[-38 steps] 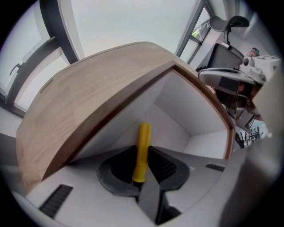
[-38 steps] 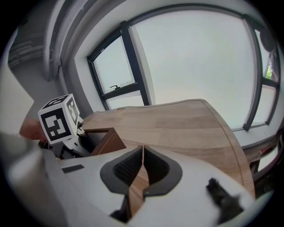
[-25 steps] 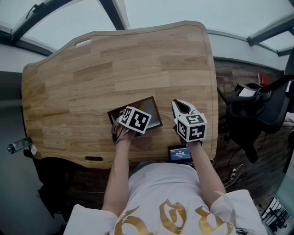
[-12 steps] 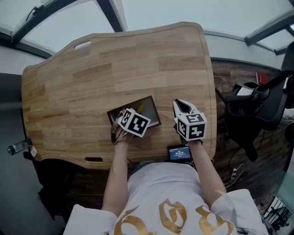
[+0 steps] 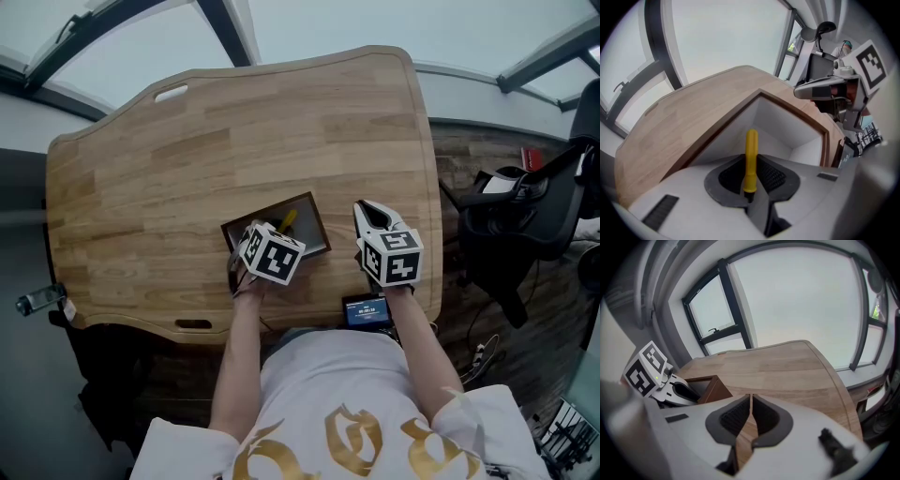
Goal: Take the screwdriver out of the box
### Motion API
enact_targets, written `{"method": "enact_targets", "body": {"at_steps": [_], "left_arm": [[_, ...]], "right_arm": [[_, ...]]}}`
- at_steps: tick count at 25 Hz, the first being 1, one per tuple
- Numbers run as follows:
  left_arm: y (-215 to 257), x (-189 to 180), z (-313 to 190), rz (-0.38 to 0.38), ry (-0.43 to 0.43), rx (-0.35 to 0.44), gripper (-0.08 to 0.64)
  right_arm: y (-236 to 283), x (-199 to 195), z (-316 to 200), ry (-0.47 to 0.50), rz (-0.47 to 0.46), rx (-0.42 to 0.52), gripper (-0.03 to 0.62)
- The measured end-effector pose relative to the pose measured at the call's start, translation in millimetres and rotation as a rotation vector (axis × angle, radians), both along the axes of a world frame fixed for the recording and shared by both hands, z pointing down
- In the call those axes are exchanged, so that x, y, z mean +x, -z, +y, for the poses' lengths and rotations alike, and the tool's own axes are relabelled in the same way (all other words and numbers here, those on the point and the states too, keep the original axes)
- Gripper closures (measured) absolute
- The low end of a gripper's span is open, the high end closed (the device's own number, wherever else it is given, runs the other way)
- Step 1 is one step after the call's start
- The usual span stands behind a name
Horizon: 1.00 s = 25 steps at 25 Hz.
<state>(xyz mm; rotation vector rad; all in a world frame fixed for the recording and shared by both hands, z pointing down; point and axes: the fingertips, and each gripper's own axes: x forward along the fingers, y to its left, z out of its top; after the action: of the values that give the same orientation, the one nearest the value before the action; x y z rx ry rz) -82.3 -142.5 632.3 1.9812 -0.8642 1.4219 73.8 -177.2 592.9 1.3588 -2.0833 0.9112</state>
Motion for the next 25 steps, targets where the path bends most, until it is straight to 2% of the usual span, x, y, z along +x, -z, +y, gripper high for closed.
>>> {"method": "enact_targets", "body": {"at_steps": [6,11,17,25], "left_arm": [[11,0,-6,0.056,0.04,0.05,0.48],[19,2,-10,0.141,0.078,0.084,0.48],[29,6,-10,0.223,0.125,0.126,0.48],[42,8,-11,0.282,0.153,0.177,0.48]], "right_arm": [[7,-1,-1,0.004,0.011,0.034,0.558],[15,-4,-1,-0.005,-0.022,0.052,0.558],[24,0,0,-0.008,-0.019,0.074,0.558],[35,7,7,-0.016,-0.013,0.105,0.558]]}}
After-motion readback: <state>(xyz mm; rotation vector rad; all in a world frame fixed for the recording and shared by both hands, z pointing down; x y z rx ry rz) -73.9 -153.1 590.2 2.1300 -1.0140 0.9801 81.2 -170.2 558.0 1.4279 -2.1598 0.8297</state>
